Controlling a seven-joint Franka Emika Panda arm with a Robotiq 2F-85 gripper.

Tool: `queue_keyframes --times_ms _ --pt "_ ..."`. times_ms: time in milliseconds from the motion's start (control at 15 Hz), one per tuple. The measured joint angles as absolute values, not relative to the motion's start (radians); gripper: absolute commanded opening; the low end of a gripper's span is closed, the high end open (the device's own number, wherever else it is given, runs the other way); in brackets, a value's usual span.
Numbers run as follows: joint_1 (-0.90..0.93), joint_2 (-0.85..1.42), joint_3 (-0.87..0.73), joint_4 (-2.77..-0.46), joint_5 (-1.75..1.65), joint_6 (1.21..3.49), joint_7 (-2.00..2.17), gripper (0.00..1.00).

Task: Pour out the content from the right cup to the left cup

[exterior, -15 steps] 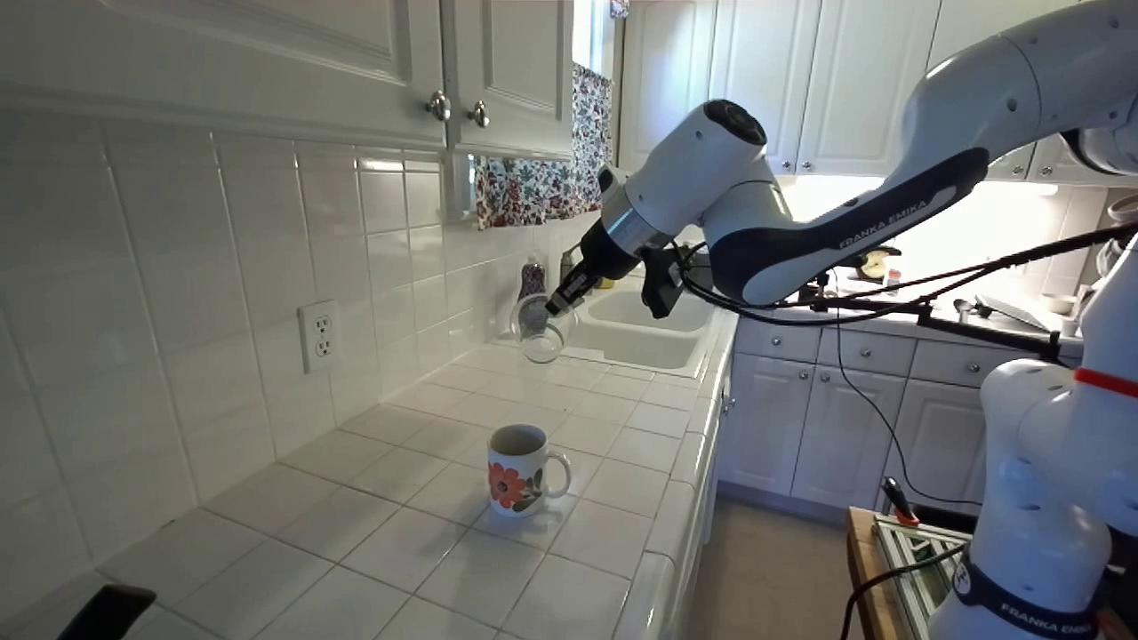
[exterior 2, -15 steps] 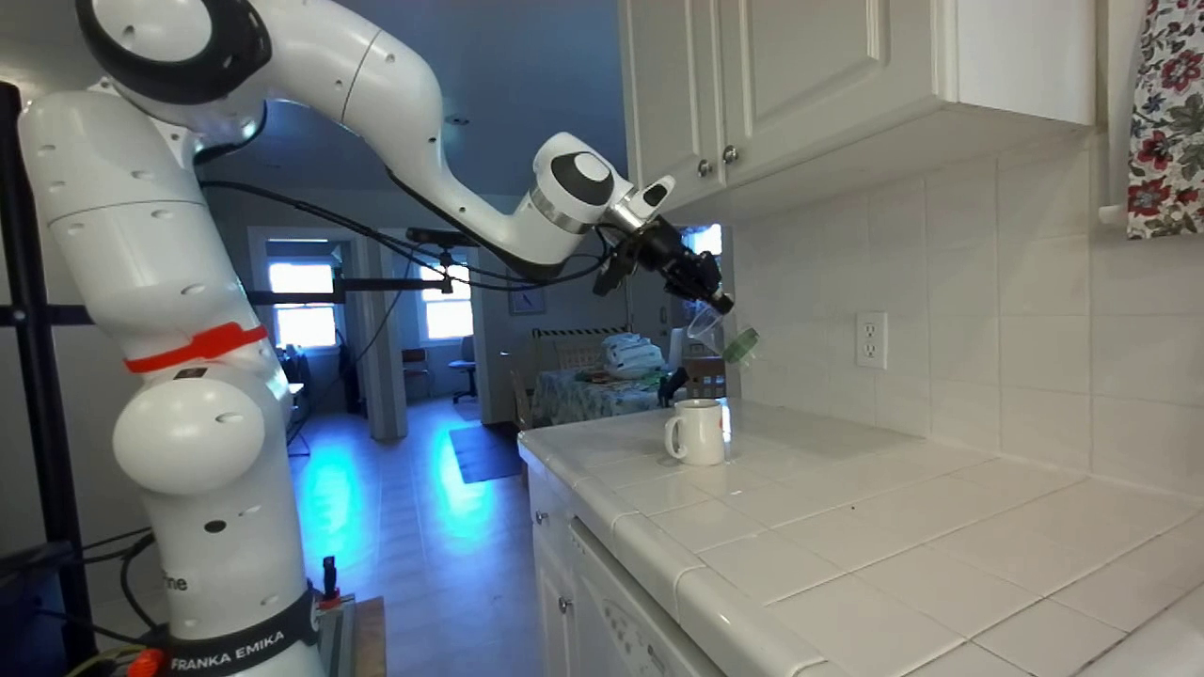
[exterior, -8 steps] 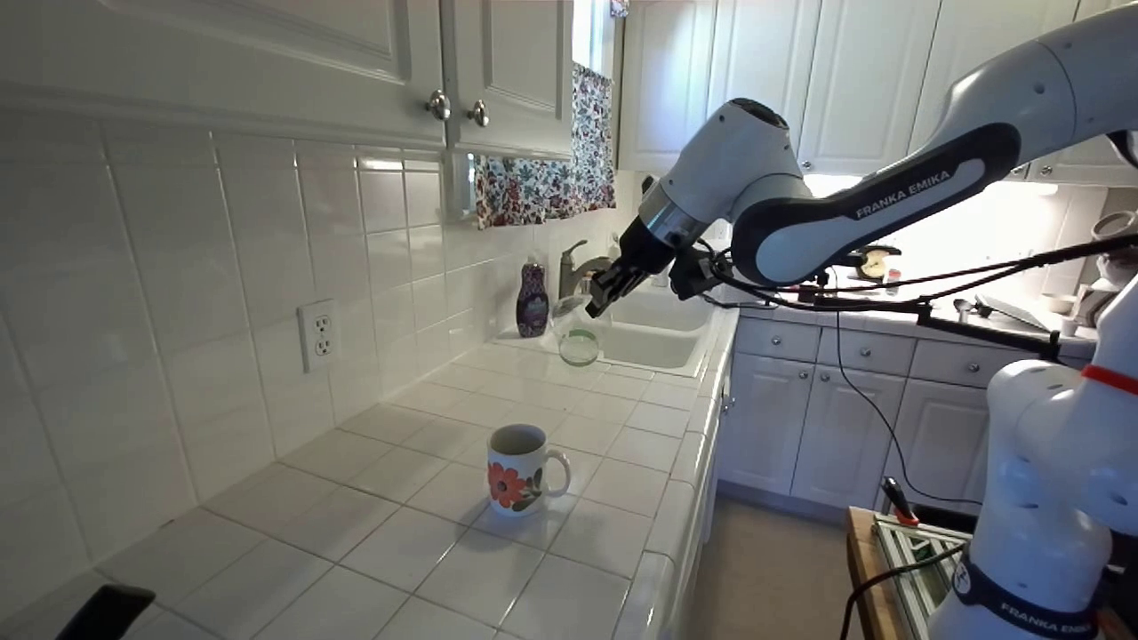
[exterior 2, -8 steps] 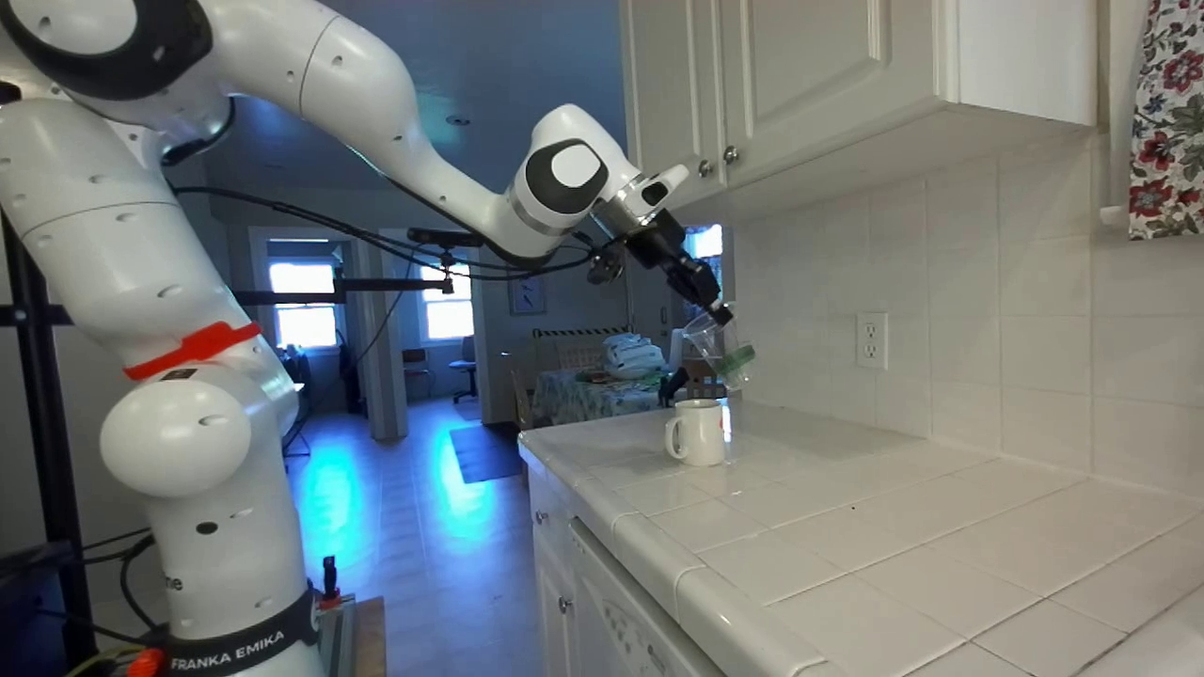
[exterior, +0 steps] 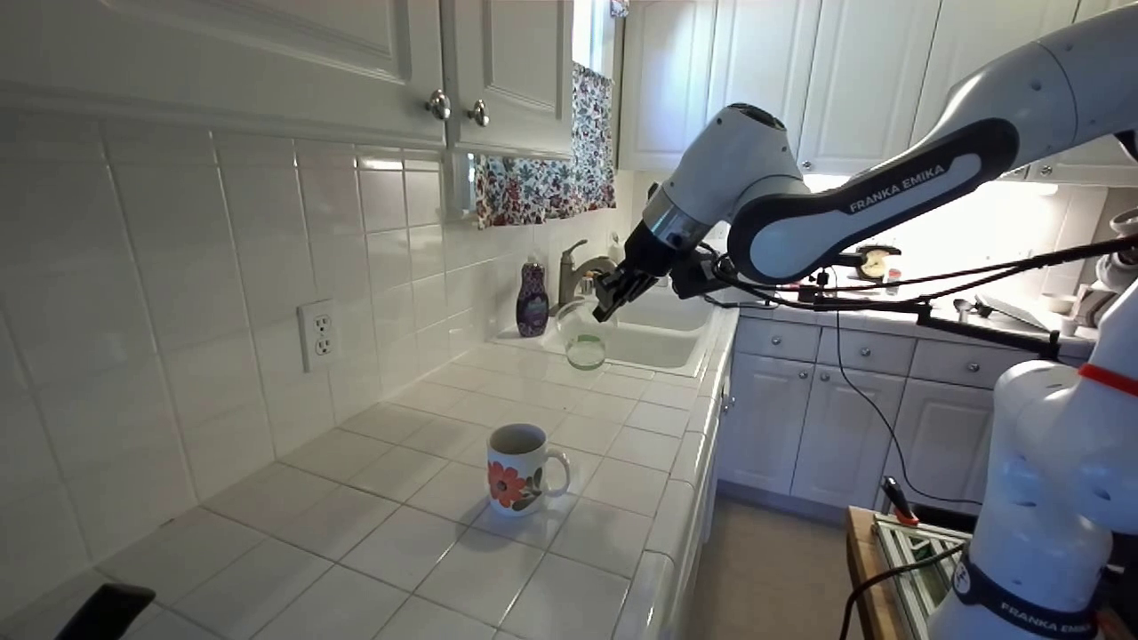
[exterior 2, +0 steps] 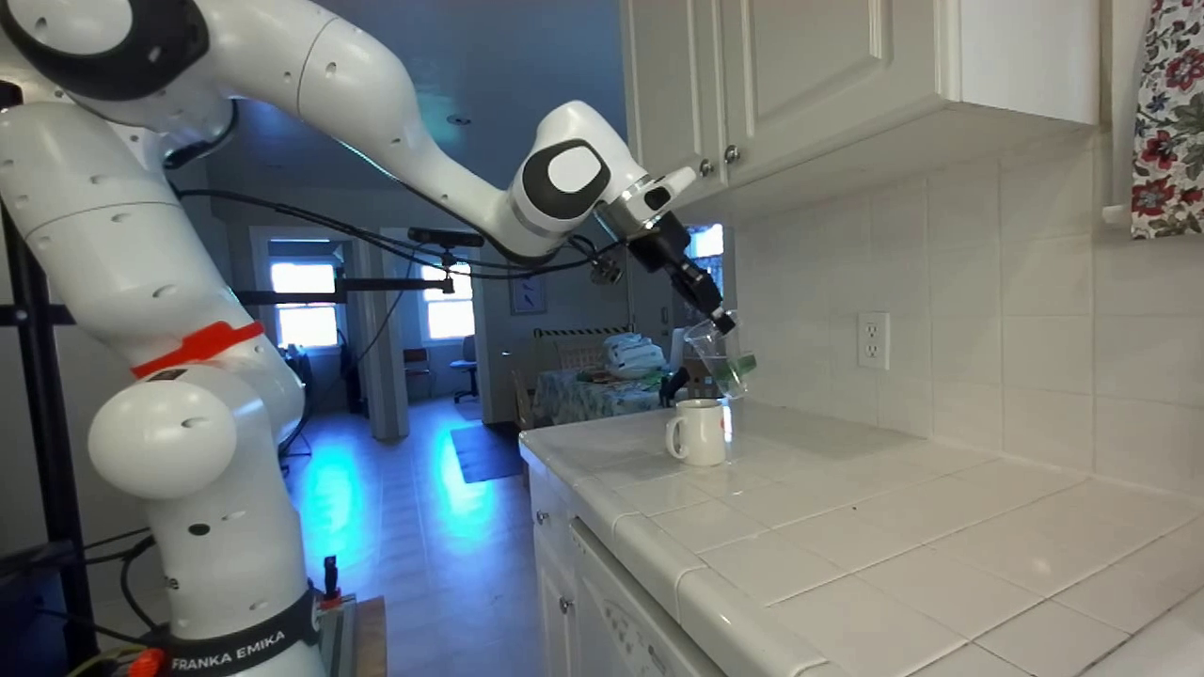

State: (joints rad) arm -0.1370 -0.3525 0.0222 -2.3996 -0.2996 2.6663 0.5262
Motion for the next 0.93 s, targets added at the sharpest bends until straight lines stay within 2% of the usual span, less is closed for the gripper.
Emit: queue_keyframes --times_ms 933 --pt "-0.146 -0.279 -0.061 -2.401 0.101 2.597 0.38 0.02"
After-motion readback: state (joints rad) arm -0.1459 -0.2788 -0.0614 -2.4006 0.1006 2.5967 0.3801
